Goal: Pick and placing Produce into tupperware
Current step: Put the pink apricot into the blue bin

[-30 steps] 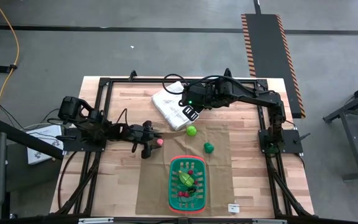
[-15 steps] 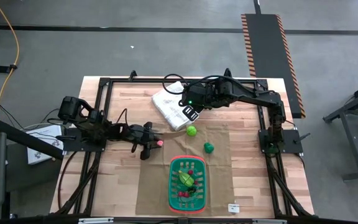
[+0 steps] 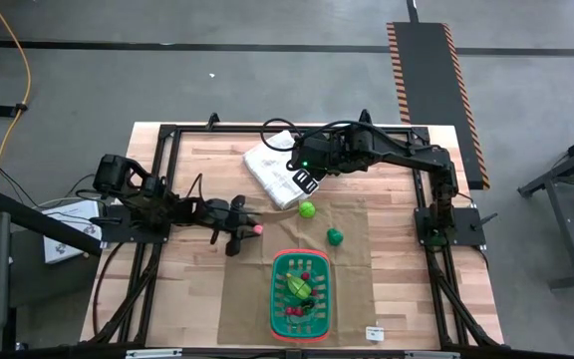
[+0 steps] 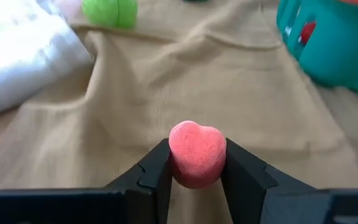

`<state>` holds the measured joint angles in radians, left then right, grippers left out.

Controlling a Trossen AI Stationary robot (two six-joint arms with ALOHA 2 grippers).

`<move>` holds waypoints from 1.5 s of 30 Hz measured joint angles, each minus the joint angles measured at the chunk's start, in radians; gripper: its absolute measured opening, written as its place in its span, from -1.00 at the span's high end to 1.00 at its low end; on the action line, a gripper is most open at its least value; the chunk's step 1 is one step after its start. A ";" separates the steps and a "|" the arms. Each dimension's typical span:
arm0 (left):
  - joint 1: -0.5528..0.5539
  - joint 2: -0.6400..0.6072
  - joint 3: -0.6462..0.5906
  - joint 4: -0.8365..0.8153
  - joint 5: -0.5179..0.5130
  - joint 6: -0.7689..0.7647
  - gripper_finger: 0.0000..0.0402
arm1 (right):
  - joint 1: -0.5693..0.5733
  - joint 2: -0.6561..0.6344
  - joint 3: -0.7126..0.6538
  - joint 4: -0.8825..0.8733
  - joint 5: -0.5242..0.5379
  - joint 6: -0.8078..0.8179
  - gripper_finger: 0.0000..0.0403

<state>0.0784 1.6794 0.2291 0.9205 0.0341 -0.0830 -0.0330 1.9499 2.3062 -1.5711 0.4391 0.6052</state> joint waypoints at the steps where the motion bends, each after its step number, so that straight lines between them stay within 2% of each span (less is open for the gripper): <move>1: 0.000 0.000 0.000 0.012 0.000 0.000 0.48 | 0.000 0.000 0.000 0.000 0.000 0.000 0.37; 10: 0.000 -0.030 0.000 0.050 0.038 -0.042 0.45 | 0.000 -0.002 0.000 0.000 0.006 -0.012 0.37; 20: 0.000 -0.249 0.000 -0.003 0.166 -0.152 0.47 | 0.000 -0.108 0.000 0.000 0.055 -0.068 0.37; 22: 0.000 -0.312 0.015 -0.073 0.186 -0.179 0.47 | 0.003 -0.148 0.001 0.000 0.074 -0.065 0.37; 25: 0.000 -0.420 0.078 -0.278 0.202 -0.191 0.48 | 0.026 -0.205 0.002 0.000 0.132 -0.051 0.37; 31: 0.000 -0.557 0.301 -0.712 0.201 -0.096 0.48 | 0.099 -0.278 -0.006 0.003 0.269 -0.013 0.37; 34: 0.000 -0.565 0.439 -0.861 0.204 -0.052 0.48 | 0.140 -0.323 -0.116 0.002 0.315 0.024 0.37; 38: 0.000 -0.565 0.611 -1.055 0.208 -0.003 0.48 | 0.204 -0.433 -0.410 0.026 0.336 0.178 0.37; 41: -0.002 -0.565 0.706 -1.182 0.209 0.007 0.48 | 0.260 -0.530 -0.645 0.182 0.323 0.270 0.37; 45: -0.016 -0.565 0.792 -1.298 0.208 0.001 0.48 | 0.303 -0.679 -0.932 0.477 0.206 0.302 0.37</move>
<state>0.0621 1.1145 1.0214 -0.3772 0.2418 -0.0822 0.2696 1.2708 1.3745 -1.0941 0.6453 0.9071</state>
